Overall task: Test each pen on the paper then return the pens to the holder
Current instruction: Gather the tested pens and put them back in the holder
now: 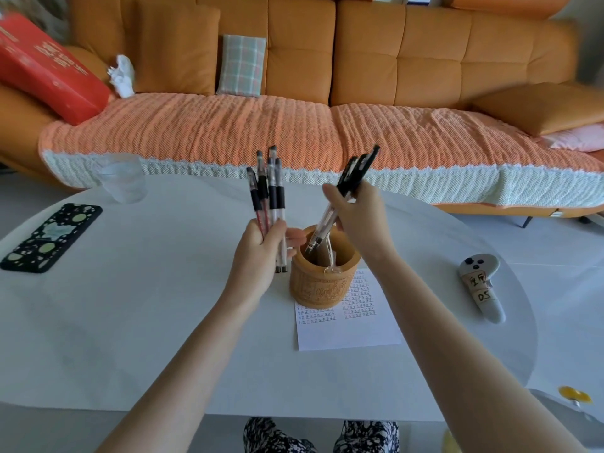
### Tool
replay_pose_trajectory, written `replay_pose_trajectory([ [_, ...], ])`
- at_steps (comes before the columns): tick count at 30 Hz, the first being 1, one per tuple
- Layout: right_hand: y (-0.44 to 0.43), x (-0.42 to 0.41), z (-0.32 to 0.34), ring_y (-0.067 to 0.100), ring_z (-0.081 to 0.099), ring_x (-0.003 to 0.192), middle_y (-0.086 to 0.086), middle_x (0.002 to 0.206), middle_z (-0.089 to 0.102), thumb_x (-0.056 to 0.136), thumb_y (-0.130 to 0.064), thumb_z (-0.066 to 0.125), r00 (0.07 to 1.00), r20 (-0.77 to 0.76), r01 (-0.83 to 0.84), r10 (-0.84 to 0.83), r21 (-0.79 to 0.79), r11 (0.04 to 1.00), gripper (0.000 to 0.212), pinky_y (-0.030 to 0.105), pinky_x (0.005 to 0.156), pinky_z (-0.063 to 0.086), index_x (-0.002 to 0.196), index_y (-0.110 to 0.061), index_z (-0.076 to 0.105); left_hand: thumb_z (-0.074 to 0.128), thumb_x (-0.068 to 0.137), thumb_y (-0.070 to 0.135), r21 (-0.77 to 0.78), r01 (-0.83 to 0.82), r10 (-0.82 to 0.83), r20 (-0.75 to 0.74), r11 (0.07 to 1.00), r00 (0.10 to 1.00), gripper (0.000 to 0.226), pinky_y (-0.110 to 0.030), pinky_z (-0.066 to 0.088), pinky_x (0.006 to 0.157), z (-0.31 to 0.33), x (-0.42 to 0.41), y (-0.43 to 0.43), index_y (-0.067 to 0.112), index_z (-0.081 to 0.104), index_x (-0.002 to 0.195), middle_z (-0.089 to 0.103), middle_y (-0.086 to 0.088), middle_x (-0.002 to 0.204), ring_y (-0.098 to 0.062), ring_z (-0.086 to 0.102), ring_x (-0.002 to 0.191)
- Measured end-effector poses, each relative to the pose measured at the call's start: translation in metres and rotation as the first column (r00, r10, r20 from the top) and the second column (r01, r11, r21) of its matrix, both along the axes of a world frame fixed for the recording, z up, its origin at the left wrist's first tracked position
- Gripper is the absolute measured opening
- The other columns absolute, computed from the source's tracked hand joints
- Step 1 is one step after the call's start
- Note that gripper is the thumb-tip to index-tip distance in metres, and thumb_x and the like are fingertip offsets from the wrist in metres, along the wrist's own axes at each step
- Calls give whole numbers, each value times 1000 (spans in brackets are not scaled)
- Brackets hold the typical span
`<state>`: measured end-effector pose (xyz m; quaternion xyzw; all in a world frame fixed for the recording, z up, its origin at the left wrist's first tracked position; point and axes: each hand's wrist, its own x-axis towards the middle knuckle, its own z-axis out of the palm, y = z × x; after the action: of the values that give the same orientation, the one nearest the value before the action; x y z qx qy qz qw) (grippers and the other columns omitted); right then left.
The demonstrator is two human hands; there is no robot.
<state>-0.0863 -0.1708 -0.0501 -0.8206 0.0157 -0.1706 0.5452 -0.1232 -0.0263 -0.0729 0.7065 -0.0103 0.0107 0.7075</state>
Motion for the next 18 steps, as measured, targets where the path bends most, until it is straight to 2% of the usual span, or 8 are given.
replay_pose_trajectory([
  [2,4,4,-7,22,55,57,22,80,65,92,-25,61,997,-73,-22,14,-110,994,28,41,60,53,94,3,57,39,99,16,35,-21,20,26,999,999,20,-21,57,68,-1,0,3,3,48,109,67,-4,89,-7,69,73],
  [4,9,5,-15,19,54,56,19,84,67,91,-24,63,988,-146,-80,49,-216,973,28,38,62,53,96,4,60,40,99,17,51,-13,12,23,999,1000,19,-21,57,67,-4,-1,3,3,49,108,65,-4,85,-7,68,69],
  [7,11,5,-19,14,49,54,16,76,65,86,-25,68,982,-181,-115,58,-323,939,31,20,50,43,86,6,64,40,99,16,24,16,-16,-12,1000,1000,18,-22,57,65,-9,-2,0,1,49,107,63,-4,81,-5,67,63],
  [8,11,4,-19,13,47,53,17,74,65,85,-25,69,982,-181,-111,53,-331,937,32,15,45,37,83,7,65,40,98,15,8,20,-19,-23,1000,1000,18,-23,57,65,-11,-2,-1,2,48,107,63,-4,81,-4,67,62],
  [10,10,2,-19,15,49,57,20,78,68,83,-27,70,983,-179,-98,39,-336,937,34,16,44,33,83,7,66,41,98,15,-17,26,-26,-47,1000,999,16,-23,57,65,-13,-2,-3,2,48,106,62,-4,79,-4,67,60],
  [14,4,-3,-19,14,57,75,8,94,69,82,-28,71,989,-142,-78,31,-336,939,27,16,56,40,95,-4,69,42,98,15,-17,35,-36,-60,999,998,16,-22,57,62,-16,-2,-3,2,48,106,63,-4,79,-3,66,59],
  [16,0,-6,-18,14,59,84,1,99,65,81,-32,72,993,-117,-52,18,-303,952,33,14,62,43,102,-8,68,42,98,15,1,43,-43,-50,999,998,16,-21,57,60,-16,-2,-1,2,49,105,63,-3,79,-3,65,59],
  [18,-3,-8,-17,17,62,84,1,99,66,82,-37,71,999,-54,-13,1,-229,973,37,26,71,53,106,-10,67,43,98,16,5,74,-74,-26,997,997,17,-20,56,58,-15,-3,0,2,49,104,63,-3,79,-5,65,58],
])
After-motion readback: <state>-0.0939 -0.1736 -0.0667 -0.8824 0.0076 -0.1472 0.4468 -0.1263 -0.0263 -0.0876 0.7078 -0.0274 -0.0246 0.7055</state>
